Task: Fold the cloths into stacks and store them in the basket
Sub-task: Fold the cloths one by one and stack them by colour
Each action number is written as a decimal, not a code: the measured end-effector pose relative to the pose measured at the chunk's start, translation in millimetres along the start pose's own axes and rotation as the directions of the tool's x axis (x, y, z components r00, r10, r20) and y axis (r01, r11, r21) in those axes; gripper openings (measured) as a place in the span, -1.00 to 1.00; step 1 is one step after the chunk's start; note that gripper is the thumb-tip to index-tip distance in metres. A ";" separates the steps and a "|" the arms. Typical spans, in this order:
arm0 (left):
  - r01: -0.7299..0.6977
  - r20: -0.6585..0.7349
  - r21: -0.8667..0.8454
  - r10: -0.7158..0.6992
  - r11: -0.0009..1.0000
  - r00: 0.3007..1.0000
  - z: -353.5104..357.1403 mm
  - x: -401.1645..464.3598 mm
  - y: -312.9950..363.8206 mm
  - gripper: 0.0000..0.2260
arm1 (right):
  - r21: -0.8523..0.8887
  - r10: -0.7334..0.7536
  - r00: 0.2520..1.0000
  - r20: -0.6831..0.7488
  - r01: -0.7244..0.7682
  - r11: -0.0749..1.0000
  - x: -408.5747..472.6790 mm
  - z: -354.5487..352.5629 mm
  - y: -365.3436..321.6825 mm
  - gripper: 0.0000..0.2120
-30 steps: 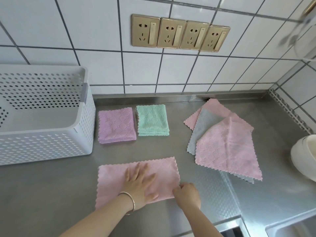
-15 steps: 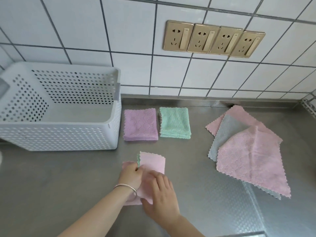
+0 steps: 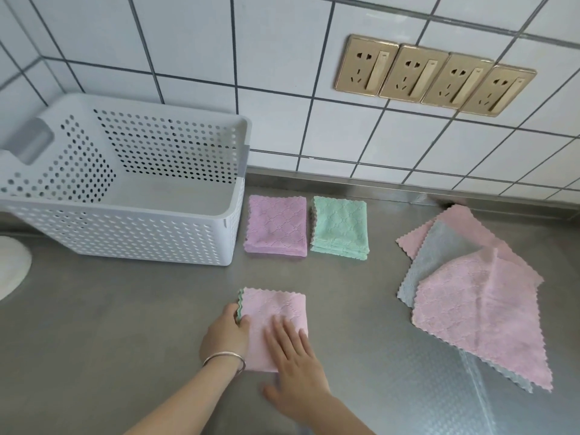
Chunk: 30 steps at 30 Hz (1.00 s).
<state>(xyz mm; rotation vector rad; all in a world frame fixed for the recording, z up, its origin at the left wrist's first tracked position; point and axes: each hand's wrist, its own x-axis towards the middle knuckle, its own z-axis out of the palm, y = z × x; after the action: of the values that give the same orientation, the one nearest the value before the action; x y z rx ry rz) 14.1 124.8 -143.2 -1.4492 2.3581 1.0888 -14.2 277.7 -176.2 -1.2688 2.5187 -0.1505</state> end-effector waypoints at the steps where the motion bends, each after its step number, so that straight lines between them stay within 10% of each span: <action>1: -0.009 -0.011 0.003 0.009 1.000 1.000 1.3 -0.7 0.4 -0.80 | -0.004 0.005 1.000 -0.012 -0.005 1.000 0.1 1.8 0.2 0.08; 10: -0.033 0.005 0.016 0.033 0.999 0.999 1.2 0.5 1.1 -0.89 | -0.066 -0.002 0.963 -0.268 -0.016 0.998 7.5 -5.7 5.0 -0.38; 30: -0.040 -0.129 -0.227 0.010 0.973 0.992 1.4 8.4 -15.3 -0.85 | -0.077 0.130 0.959 -0.252 -0.154 0.985 34.4 4.5 17.0 -0.30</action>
<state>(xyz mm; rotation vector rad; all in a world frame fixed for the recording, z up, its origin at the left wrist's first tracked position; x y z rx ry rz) 22.1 115.7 -155.8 -1.6133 2.4070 1.3529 -44.9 260.7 -192.3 -1.1600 2.8513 -0.1650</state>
